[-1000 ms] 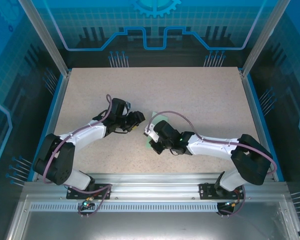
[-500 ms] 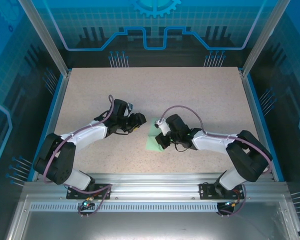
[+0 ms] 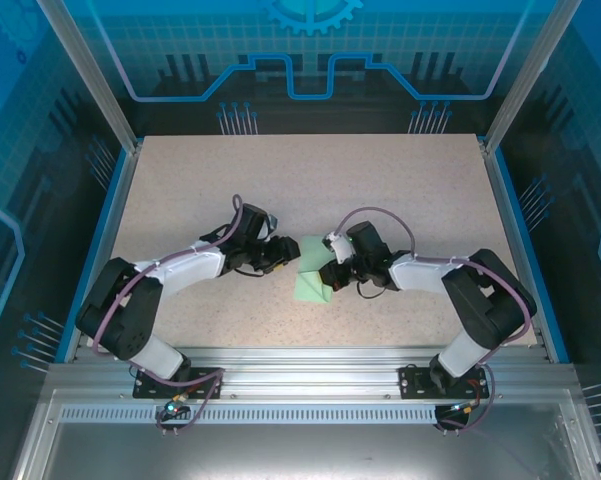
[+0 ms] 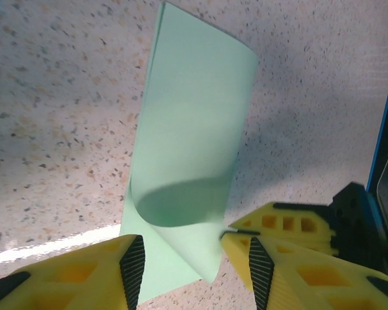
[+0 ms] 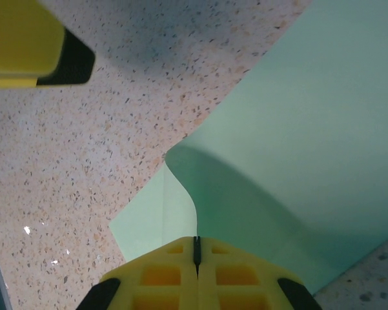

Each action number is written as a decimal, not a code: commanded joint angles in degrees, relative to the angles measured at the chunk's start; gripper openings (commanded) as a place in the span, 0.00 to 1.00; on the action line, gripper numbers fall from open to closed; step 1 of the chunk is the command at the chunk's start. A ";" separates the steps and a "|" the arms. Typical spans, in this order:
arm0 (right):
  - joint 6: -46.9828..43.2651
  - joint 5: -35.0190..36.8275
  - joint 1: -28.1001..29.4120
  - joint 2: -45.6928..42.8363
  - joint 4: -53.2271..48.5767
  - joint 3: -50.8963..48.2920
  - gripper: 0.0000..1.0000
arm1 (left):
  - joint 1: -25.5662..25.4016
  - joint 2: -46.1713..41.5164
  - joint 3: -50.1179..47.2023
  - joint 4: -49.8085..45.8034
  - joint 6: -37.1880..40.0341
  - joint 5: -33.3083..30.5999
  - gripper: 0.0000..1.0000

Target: Fold a paper plane with a square sheet of paper (pick it up from the middle)

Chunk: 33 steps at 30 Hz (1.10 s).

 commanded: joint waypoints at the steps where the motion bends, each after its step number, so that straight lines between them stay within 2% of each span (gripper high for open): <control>1: 0.91 -6.27 -2.69 1.43 1.88 -0.26 0.00 | -1.07 1.03 2.13 -1.93 2.49 1.26 0.48; 9: 1.33 -9.77 -6.44 5.40 0.43 1.53 0.00 | -3.57 1.58 3.30 -3.71 4.81 1.17 0.42; 25: 1.09 -9.83 -8.23 5.69 2.02 0.66 0.00 | -6.31 3.79 4.58 -4.00 5.56 1.34 0.39; 33: 0.42 -9.44 -8.28 6.23 1.14 0.66 0.00 | -7.03 5.62 5.55 -3.17 4.34 1.08 0.35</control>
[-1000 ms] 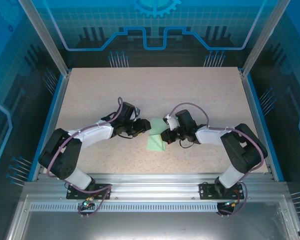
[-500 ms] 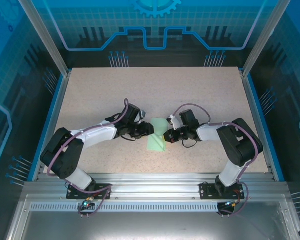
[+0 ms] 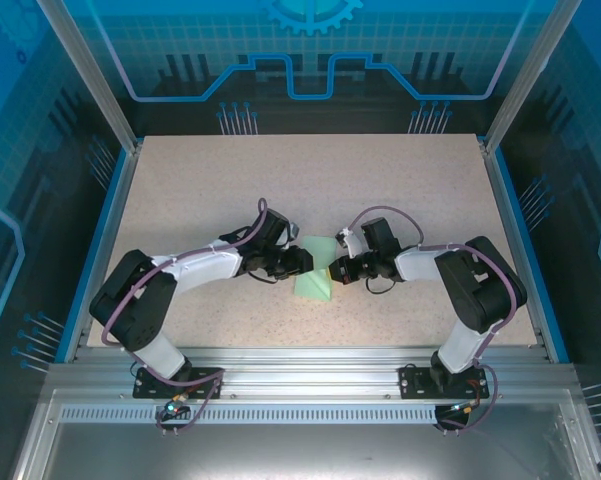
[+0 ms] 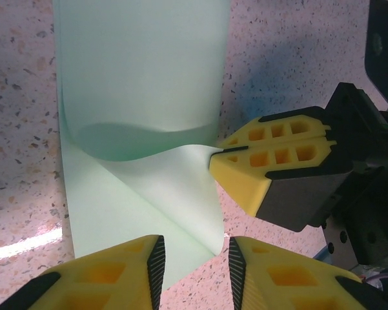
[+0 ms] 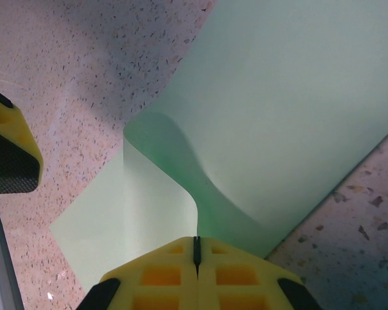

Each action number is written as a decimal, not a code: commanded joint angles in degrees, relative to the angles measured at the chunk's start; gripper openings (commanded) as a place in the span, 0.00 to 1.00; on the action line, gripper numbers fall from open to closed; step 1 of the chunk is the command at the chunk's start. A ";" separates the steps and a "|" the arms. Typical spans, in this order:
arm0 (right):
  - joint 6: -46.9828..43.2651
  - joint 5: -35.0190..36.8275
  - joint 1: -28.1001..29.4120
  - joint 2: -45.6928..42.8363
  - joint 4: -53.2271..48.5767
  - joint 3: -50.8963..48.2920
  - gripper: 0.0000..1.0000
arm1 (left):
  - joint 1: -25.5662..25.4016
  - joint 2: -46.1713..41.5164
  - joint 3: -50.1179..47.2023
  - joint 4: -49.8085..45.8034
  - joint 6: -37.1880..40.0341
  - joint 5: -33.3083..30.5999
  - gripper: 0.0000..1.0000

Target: Fold a paper plane with a square sheet of paper (pick it up from the middle)

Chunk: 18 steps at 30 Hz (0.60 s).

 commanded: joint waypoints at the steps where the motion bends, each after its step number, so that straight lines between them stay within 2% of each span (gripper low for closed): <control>1: -0.69 -0.96 -1.02 0.64 -0.36 0.57 0.00 | -0.63 1.28 1.72 -0.31 -0.07 0.99 0.34; 6: -0.31 -2.19 -0.85 0.17 0.49 -0.74 0.00 | -0.98 1.91 1.91 -0.21 -0.38 0.95 0.33; 18: -0.46 0.65 0.03 -1.54 -0.29 -1.80 0.00 | -1.26 1.99 1.91 -0.27 -0.65 0.75 0.33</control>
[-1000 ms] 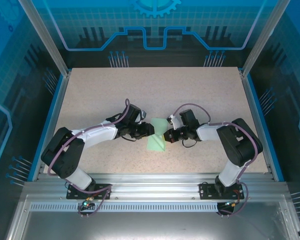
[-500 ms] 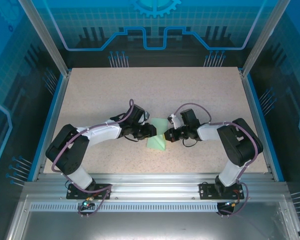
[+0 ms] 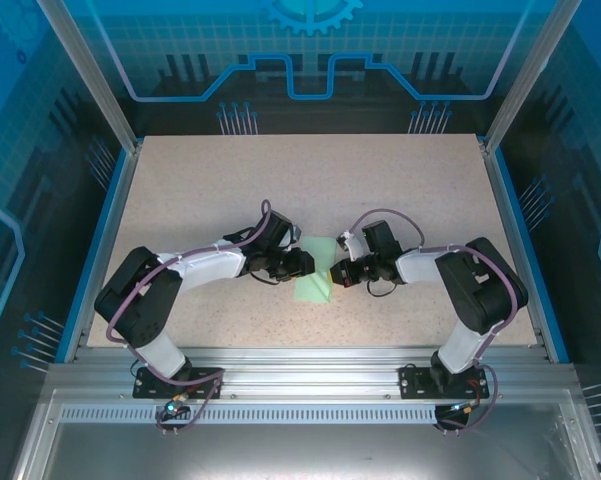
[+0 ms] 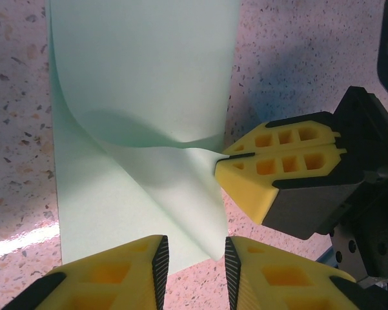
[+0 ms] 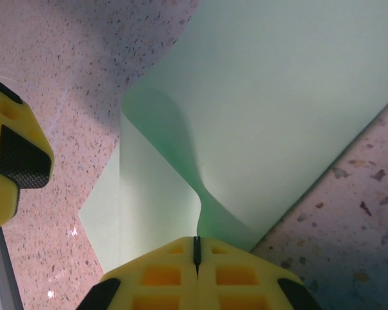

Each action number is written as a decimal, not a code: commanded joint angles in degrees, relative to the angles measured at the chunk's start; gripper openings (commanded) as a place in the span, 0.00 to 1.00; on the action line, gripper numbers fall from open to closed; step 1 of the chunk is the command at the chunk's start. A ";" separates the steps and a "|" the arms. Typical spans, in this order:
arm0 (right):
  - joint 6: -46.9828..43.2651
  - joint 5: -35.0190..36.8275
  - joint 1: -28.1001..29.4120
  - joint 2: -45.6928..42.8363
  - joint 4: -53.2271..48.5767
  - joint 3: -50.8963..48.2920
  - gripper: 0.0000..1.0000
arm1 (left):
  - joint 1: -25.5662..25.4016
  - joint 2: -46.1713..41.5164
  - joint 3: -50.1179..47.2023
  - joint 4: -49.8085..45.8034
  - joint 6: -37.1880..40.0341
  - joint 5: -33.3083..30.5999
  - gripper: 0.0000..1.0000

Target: Fold a paper plane with a square sheet of paper (pick it up from the middle)

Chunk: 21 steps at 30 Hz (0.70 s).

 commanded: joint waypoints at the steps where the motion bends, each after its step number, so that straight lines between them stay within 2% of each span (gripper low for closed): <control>1: -0.47 0.77 -0.04 -0.92 -0.62 -0.21 0.00 | -0.59 0.54 1.61 -0.25 -0.30 0.81 0.33; 21: -2.93 1.42 0.52 1.25 -3.48 2.84 0.01 | -1.13 0.86 1.71 0.32 -0.65 0.65 0.32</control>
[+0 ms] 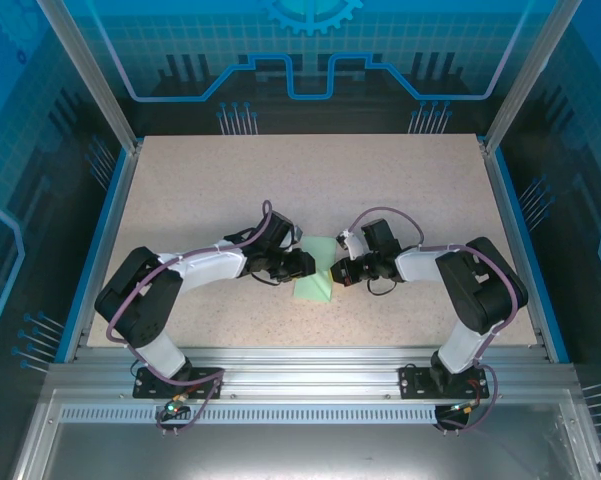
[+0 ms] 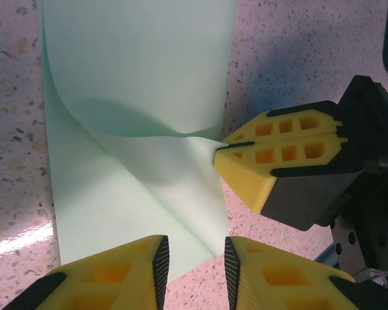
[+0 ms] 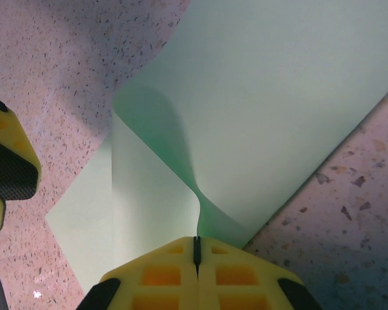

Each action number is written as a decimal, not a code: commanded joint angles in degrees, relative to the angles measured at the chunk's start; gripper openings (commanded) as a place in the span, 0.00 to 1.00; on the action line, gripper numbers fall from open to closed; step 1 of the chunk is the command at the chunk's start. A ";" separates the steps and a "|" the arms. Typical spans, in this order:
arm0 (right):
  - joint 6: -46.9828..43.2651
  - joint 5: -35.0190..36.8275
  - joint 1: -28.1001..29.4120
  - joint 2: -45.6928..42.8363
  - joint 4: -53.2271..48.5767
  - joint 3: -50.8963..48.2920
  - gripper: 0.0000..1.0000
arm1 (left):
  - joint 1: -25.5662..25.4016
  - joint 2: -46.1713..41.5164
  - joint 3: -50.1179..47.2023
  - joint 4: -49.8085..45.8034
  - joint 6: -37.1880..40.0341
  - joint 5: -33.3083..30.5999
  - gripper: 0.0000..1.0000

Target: Fold a paper plane with a square sheet of paper (pick it up from the middle)

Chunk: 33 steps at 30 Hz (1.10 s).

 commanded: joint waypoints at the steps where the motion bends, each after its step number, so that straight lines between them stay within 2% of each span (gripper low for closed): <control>1: -1.20 -0.56 0.62 1.28 -1.02 1.71 0.01 | -0.66 0.61 1.59 0.27 -0.69 0.64 0.32; 24: -1.71 0.05 2.25 0.19 -2.78 1.79 0.01 | -0.84 -0.94 0.81 1.46 -2.28 -0.60 0.32; 28: -1.51 3.12 2.39 -0.21 -3.47 1.68 0.01 | -0.80 -1.02 0.77 1.41 -2.28 -0.55 0.32; 33: -1.61 3.62 2.46 -0.03 -3.49 1.65 0.01 | -0.80 -1.02 0.79 1.55 -2.19 -0.50 0.32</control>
